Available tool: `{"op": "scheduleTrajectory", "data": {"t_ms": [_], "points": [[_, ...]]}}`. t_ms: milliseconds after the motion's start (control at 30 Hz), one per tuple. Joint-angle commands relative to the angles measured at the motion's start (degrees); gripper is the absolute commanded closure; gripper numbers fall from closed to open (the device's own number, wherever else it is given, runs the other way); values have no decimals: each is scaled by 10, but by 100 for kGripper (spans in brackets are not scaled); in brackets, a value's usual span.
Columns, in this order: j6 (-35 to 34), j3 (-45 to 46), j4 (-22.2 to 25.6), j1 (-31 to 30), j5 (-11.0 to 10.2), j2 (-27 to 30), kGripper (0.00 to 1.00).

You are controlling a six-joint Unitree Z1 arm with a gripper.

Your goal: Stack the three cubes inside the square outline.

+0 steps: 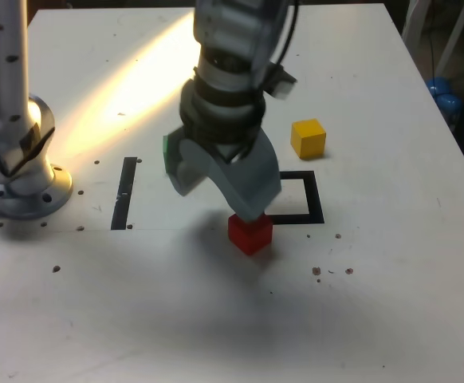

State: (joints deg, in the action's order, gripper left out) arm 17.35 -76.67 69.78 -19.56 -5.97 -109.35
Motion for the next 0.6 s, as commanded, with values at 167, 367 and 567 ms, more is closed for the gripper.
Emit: {"op": "scheduleTrajectory", "data": {"t_ms": [167,367,567], "points": [[8,-38,1,-28,0,-42,4],[9,-46,-11,-31,3,-68,7],[12,-59,-16,-31,3,-97,12]]}}
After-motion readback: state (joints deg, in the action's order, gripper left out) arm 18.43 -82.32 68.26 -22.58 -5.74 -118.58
